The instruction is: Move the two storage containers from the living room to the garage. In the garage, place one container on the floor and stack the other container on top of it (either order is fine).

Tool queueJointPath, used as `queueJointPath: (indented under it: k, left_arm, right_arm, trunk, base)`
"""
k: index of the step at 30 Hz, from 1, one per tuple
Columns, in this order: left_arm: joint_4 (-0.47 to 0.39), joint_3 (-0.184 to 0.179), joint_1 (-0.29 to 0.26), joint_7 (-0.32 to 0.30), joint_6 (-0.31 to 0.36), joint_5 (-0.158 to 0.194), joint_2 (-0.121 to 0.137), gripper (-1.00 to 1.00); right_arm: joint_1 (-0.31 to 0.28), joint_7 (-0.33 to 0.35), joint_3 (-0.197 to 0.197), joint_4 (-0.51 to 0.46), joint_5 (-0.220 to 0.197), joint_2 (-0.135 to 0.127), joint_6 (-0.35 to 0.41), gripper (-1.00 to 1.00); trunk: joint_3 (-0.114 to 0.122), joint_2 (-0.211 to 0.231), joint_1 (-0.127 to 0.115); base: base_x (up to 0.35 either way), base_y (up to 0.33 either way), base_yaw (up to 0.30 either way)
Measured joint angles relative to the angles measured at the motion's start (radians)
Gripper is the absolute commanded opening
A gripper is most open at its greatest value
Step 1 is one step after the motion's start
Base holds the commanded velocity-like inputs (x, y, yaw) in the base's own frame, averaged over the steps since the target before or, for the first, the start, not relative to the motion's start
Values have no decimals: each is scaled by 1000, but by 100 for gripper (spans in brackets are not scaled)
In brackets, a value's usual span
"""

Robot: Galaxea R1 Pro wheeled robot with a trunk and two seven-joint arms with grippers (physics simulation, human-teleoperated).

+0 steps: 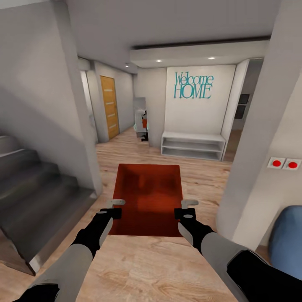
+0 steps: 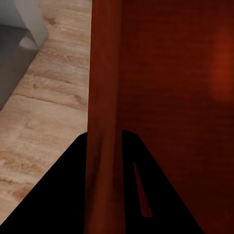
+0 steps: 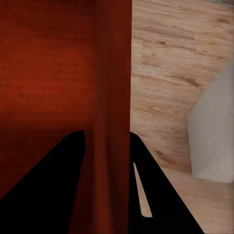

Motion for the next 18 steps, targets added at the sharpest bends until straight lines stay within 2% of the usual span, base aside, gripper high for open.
queueJointPath:
  k: [18]
  left_arm:
    - [0,0,0,0,0,-1,0,-100]
  right_arm:
    - [0,1,0,1,0,0,-1,-100]
  trunk:
    - [0,0,0]
  base:
    - [322,0,0]
